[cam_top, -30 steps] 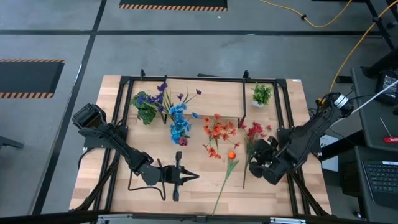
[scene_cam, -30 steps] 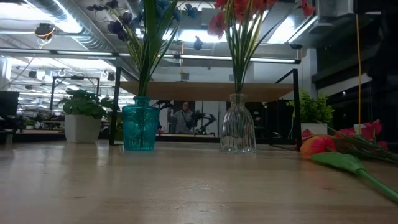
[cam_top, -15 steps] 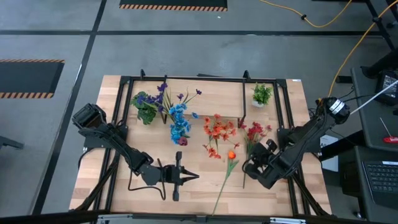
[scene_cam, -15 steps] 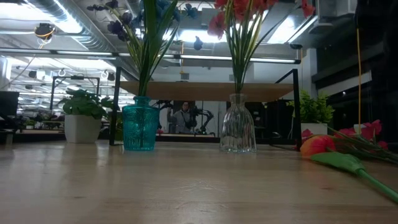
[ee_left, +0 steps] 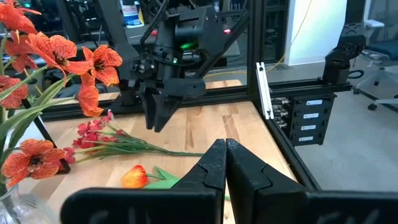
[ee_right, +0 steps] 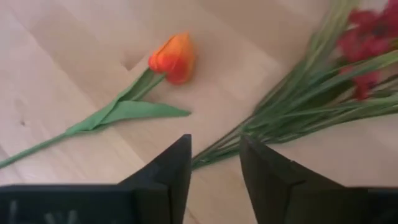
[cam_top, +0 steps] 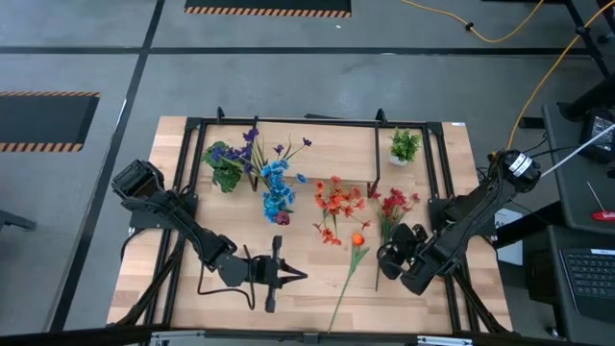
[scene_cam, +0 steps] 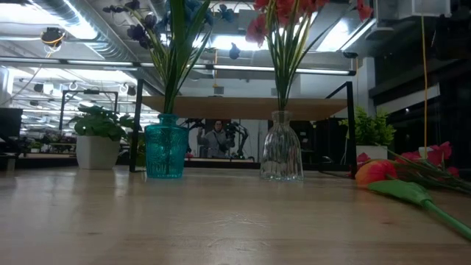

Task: Pick and place flowers into a vace then onto a shelf
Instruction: Put the red flowers into the transparent vase

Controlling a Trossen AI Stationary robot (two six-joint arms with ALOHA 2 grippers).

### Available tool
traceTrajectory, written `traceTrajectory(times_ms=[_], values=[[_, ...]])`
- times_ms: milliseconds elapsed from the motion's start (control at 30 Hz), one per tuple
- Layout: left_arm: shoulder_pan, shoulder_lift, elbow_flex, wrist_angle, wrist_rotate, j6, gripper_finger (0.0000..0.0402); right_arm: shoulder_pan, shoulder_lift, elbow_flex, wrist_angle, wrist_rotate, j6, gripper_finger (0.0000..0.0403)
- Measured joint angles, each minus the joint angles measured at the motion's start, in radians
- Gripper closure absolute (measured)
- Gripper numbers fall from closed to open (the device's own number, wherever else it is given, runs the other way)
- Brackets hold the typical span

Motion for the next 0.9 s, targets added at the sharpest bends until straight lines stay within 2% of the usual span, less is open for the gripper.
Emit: traceTrajectory(times_ms=[100,333,900], values=[[0.000,0.000,0.000,0.000,0.000,-0.010,0.0400,0.000,0.000,-0.035,0.062,0.000,0.014,0.0248],[0.000,0.000,0.000,0.000,0.000,-0.025,0.0396,-0.001,0.000,-0.089,0.067,-0.002,0.153,0.0236],[0.000,0.000,0.000,0.000,-0.001,-0.023,0.0395,-0.008,0.000,-0.091,0.081,0.002,0.215,0.0235]])
